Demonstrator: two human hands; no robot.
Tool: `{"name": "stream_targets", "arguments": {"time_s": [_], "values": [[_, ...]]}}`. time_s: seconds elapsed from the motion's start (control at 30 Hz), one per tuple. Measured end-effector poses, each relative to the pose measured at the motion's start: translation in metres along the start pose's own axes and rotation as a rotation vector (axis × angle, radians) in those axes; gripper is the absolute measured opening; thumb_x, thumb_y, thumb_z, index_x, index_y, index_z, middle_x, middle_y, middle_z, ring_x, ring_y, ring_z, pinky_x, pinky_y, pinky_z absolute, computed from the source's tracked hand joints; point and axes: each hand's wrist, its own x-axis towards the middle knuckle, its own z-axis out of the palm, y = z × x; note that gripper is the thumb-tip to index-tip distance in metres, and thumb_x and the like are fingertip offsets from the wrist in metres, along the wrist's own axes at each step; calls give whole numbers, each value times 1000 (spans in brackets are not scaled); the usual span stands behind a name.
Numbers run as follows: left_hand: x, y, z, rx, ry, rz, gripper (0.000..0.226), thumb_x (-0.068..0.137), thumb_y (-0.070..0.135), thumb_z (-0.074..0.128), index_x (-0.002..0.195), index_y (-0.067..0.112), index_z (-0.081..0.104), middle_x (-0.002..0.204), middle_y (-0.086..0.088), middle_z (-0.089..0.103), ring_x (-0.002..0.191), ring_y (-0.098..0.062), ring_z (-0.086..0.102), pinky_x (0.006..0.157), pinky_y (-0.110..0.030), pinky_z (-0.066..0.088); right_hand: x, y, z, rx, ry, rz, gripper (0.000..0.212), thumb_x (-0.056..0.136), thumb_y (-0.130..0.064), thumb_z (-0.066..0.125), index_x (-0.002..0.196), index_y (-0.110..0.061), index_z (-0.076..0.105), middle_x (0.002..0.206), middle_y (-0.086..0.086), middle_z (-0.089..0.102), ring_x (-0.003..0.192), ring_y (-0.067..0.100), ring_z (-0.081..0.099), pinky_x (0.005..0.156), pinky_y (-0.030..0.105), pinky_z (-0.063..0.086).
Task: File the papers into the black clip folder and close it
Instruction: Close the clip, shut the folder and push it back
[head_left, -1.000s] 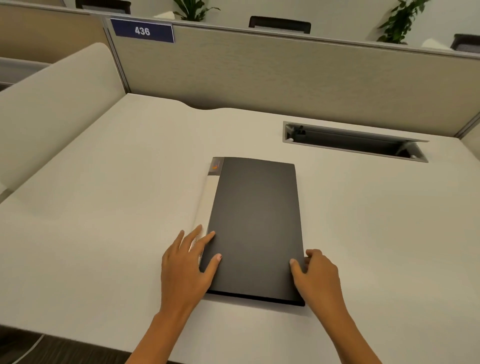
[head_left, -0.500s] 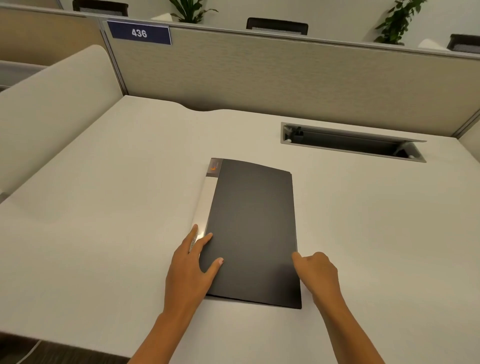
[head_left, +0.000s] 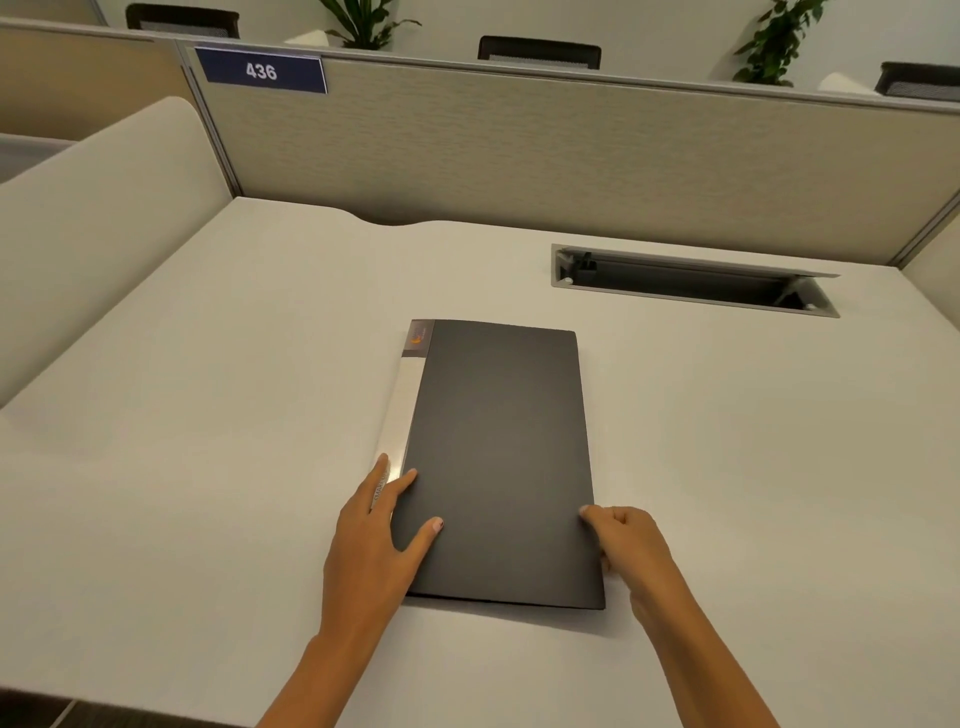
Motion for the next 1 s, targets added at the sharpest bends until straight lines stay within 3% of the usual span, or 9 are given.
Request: {"name": "stream_targets", "arguments": {"time_s": [0.07, 0.13, 0.23, 0.3, 0.43, 0.57, 0.63, 0.77, 1.0], "values": [[-1, 2, 0, 8, -4, -3, 64, 78, 45, 68, 136, 32, 44, 153, 8, 30, 136, -18, 36, 103, -36, 40, -6, 3, 7, 38, 9, -32, 14, 89, -24, 57, 90, -15, 46, 79, 4, 56, 69, 16, 52, 62, 29, 44], [-1, 3, -1, 13, -6, 0, 64, 78, 44, 68, 136, 32, 44, 152, 8, 31, 135, -18, 36, 102, -36, 41, -12, 7, 14, 87, 29, -59, 27, 90, -22, 57, 113, -24, 43, 97, 3, 62, 84, 18, 59, 69, 30, 48], [0, 2, -4, -81, 15, -30, 59, 79, 38, 69, 133, 33, 46, 150, 10, 33, 123, -12, 47, 94, -25, 46, -16, 8, 19, 142, 51, -126, 40, 94, -19, 53, 132, -29, 44, 121, 3, 60, 113, 25, 57, 97, 40, 48], [1, 3, -7, -172, 53, -66, 52, 84, 33, 65, 133, 32, 46, 148, 9, 35, 113, -4, 47, 90, -16, 39, -17, 7, 19, 179, 60, -173, 39, 94, -14, 51, 130, -30, 50, 128, 1, 60, 119, 22, 55, 100, 41, 47], [13, 4, -15, -277, 64, -209, 42, 95, 33, 46, 136, 25, 42, 145, -2, 42, 125, -20, 47, 99, -34, 39, -15, 6, 20, 266, 80, -212, 39, 95, -9, 49, 126, -33, 55, 126, 0, 62, 118, 19, 56, 102, 44, 47], [29, 1, -23, -323, 30, -320, 39, 98, 31, 39, 137, 28, 41, 137, 1, 51, 98, -12, 55, 90, -40, 47, -8, 2, 22, 330, 93, -240, 40, 95, -9, 50, 125, -35, 56, 125, 0, 62, 119, 20, 56, 102, 45, 47], [40, 0, -24, -299, -29, -362, 44, 99, 30, 37, 143, 25, 34, 140, -3, 49, 113, -25, 52, 96, -44, 43, -2, -6, 22, 364, 103, -260, 41, 95, -9, 51, 123, -37, 57, 123, -2, 64, 116, 18, 57, 99, 42, 49], [74, 4, -27, -298, -111, -314, 48, 100, 32, 35, 147, 26, 27, 142, -5, 47, 124, -30, 48, 101, -45, 41, 17, -33, 18, 423, 133, -338, 42, 93, -7, 53, 120, -38, 59, 119, -6, 65, 112, 13, 60, 97, 40, 51], [159, 29, -28, -433, 49, -182, 41, 99, 27, 38, 140, 26, 42, 133, -6, 57, 122, -27, 50, 102, -45, 41, 77, -101, 24, 469, 177, -456, 38, 94, -14, 53, 125, -37, 55, 122, -8, 61, 111, 14, 59, 94, 34, 52]]}}
